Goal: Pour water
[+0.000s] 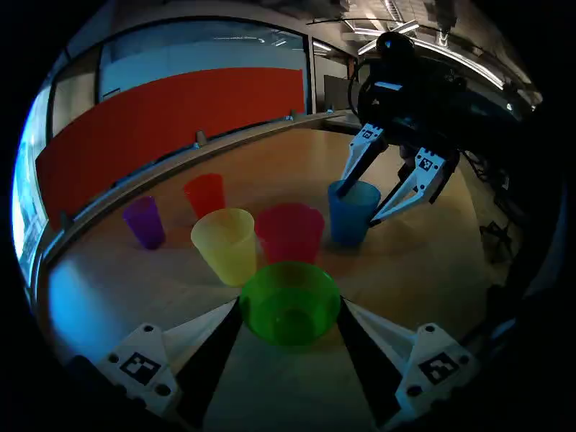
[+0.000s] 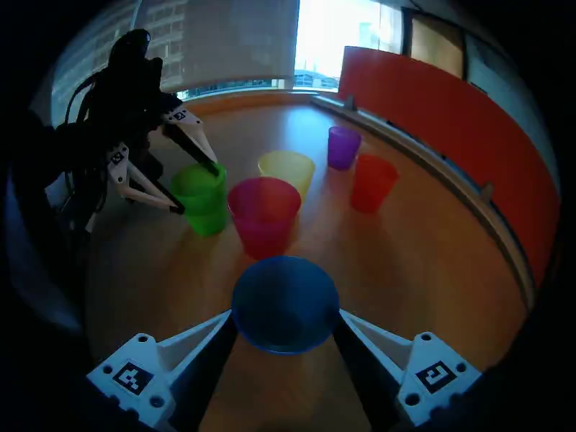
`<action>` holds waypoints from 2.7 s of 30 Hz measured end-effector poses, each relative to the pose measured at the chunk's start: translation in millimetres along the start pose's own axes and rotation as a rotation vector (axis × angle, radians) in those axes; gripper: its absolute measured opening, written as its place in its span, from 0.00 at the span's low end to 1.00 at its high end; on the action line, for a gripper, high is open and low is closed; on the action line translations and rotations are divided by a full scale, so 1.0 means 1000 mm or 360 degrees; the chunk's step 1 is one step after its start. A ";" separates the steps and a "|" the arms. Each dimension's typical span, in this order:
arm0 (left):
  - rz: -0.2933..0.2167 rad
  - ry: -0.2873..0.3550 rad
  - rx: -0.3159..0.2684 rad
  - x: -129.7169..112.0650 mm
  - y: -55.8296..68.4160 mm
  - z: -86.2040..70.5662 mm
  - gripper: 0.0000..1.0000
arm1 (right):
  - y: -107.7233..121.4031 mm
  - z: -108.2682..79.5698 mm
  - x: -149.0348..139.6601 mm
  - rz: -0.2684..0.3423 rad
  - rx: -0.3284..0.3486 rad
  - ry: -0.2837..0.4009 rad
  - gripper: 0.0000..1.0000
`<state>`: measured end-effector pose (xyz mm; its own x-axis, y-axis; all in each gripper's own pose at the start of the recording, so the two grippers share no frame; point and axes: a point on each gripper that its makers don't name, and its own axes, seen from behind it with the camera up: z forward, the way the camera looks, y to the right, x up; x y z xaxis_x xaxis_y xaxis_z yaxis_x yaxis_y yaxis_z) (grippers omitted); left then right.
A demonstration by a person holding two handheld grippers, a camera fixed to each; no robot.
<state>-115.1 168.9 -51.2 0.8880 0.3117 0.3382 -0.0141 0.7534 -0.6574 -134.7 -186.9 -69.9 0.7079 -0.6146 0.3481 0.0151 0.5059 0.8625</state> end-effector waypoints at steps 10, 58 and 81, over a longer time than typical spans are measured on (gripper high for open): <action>-0.0024 -0.0024 -0.0002 -0.003 -0.001 -0.002 0.89 | -0.001 -0.001 -0.006 -0.0010 -0.0014 -0.0020 0.91; -0.0206 -0.0070 0.0268 -0.050 -0.026 -0.063 0.91 | -0.007 -0.051 -0.044 0.0248 -0.0347 0.0129 0.91; -0.0396 0.0209 0.0680 -0.039 -0.085 -0.106 0.90 | 0.040 -0.113 -0.031 0.0515 -0.0956 0.0435 0.91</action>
<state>-100.2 31.3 -79.7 0.9383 0.0383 0.3438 0.0425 0.9736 -0.2244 -76.3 -79.3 -88.2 0.8922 -0.2450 0.3793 0.1044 0.9292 0.3546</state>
